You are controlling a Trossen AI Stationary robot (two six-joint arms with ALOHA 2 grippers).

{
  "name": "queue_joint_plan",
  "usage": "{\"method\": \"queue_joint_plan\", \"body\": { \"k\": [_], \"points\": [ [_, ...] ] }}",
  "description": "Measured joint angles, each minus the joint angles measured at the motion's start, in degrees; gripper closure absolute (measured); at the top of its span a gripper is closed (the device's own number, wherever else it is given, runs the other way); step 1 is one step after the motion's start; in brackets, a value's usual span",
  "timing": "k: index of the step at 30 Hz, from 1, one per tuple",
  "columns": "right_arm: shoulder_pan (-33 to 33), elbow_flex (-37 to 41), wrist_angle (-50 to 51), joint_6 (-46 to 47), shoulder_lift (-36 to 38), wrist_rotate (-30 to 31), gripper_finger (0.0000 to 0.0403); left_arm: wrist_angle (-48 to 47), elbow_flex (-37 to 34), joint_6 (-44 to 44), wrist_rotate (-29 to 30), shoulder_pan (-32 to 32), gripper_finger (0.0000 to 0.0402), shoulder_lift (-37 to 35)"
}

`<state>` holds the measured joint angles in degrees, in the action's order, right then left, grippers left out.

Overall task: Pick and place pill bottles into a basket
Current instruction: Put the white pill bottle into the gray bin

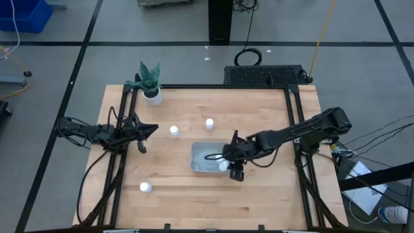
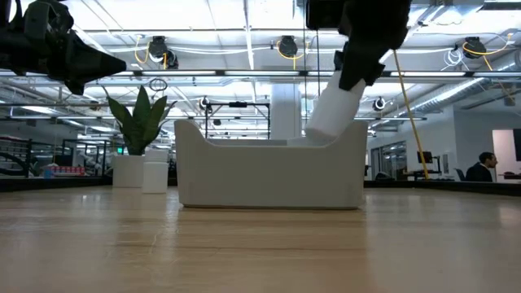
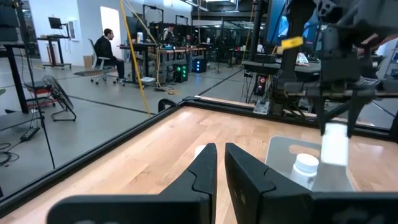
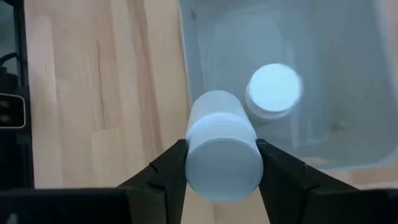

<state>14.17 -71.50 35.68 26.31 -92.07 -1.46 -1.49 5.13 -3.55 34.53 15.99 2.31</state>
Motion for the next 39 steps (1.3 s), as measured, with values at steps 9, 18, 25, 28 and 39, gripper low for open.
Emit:
{"method": "queue_joint_plan", "body": {
  "k": [9, 18, 25, 28, 39],
  "points": [
    [0.16, 0.0, -1.37, -0.51, -3.73, -2.09, 0.0255, -0.03, 0.0, 0.26, 0.01, 0.0, 0.0364, 0.01],
    [-0.17, 0.0, -1.53, -0.87, -4.29, -3.39, 0.0255, -0.03, 0.0, 0.38, 0.01, 0.0, 0.0364, 0.01],
    [-0.65, 0.0, -0.79, -1.68, -4.46, -3.38, 0.0255, -0.02, 0.0, 0.35, 0.01, 0.0, 0.0364, 0.01],
    [-0.63, 0.0, -0.29, -1.71, -4.46, -3.4, 0.0255, -0.03, 0.0, 0.4, 0.01, 0.0, 0.0364, 0.01],
    [-1.37, 0.02, 4.34, -1.54, -4.49, -4.83, 0.0255, -0.02, 0.0, 0.46, 0.01, 0.0, 0.0364, 0.01]
  ]
}}
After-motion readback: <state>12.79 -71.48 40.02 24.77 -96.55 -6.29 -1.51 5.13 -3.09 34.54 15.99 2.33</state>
